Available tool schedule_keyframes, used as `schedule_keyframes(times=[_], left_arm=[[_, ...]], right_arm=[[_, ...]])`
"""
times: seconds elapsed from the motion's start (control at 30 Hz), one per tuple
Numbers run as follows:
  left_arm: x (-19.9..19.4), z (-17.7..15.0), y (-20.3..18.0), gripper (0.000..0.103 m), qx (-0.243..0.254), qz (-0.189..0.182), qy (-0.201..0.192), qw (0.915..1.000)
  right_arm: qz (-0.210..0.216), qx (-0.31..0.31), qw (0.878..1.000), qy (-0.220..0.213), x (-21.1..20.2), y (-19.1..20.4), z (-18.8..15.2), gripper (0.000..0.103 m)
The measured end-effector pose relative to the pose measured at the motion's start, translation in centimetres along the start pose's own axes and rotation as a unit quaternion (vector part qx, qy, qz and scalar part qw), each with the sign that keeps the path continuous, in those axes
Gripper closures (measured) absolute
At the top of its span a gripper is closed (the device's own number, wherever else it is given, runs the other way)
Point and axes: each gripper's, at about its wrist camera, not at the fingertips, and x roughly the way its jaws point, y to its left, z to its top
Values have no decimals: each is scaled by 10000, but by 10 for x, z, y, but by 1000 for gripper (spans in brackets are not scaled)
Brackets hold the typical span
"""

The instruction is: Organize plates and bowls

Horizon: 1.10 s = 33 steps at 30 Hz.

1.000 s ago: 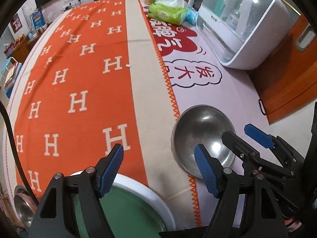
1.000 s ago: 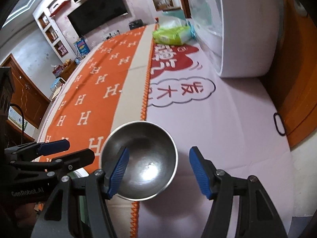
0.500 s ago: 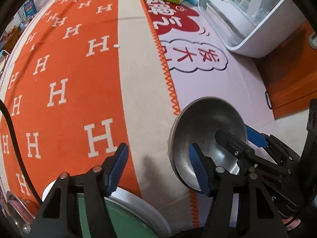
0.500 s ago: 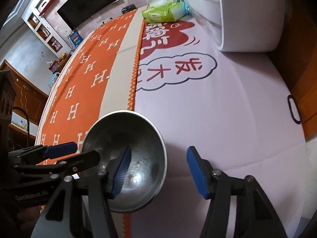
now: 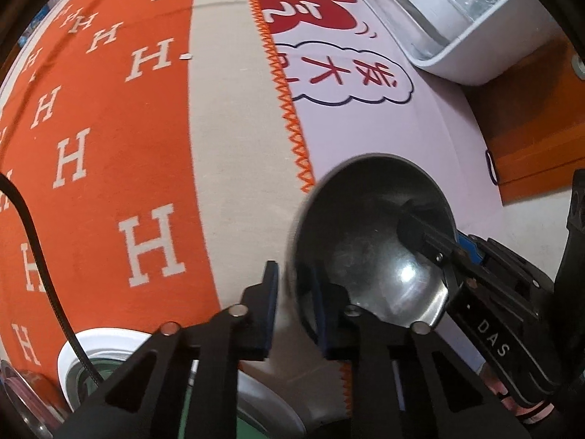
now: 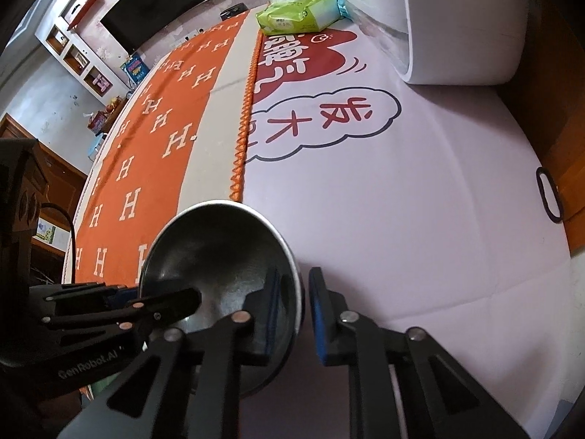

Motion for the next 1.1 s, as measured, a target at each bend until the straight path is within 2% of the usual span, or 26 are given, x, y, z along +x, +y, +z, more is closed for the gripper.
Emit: schedule_keyframes(times=[0.33, 0.7, 1.1], left_arm=[[-6, -6, -3, 91, 34, 44, -37, 10000], [-46, -27, -3, 89, -95, 243, -501, 9984], [-88, -68, 11, 89, -463, 324, -1016, 9932]], right_arm=[[-119, -180, 9997, -108, -9, 8, -2, 92], [-219, -892, 9944, -520, -40, 38, -11, 93], [-48, -1564, 9842, -834, -70, 75, -28, 93]])
